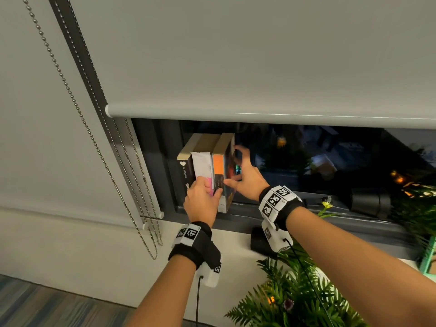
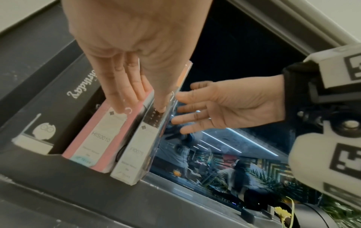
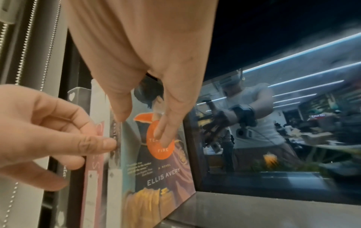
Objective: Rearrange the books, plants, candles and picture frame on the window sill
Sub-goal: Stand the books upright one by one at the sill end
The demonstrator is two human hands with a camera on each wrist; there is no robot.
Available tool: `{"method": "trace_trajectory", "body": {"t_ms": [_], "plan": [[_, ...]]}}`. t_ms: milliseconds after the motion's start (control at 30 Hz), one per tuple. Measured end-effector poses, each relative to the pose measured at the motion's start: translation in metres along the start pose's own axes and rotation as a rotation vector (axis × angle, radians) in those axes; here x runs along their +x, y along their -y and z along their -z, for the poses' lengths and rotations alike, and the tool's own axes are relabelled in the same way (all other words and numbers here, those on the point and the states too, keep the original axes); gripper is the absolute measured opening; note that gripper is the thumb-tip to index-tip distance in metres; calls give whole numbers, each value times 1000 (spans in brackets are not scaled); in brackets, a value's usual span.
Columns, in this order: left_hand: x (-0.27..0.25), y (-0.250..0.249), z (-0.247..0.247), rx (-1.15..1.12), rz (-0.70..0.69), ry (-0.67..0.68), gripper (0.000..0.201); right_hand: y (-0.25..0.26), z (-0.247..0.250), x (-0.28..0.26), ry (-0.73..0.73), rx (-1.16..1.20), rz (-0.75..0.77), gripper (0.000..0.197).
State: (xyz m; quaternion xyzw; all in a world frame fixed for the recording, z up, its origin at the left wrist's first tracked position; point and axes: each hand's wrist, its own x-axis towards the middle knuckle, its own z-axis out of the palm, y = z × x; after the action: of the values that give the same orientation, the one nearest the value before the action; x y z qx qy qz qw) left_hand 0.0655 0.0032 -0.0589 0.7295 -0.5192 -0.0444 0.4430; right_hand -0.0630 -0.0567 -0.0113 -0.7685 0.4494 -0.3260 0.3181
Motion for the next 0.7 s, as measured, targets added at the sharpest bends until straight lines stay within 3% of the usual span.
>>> {"method": "trace_trajectory", "body": {"t_ms": [433, 700], "plan": [[-18, -14, 7, 44, 36, 149, 19, -15, 26, -27, 58, -170, -163, 68], [-37, -33, 7, 67, -129, 336, 22, -36, 54, -70, 46, -141, -323, 50]]}}
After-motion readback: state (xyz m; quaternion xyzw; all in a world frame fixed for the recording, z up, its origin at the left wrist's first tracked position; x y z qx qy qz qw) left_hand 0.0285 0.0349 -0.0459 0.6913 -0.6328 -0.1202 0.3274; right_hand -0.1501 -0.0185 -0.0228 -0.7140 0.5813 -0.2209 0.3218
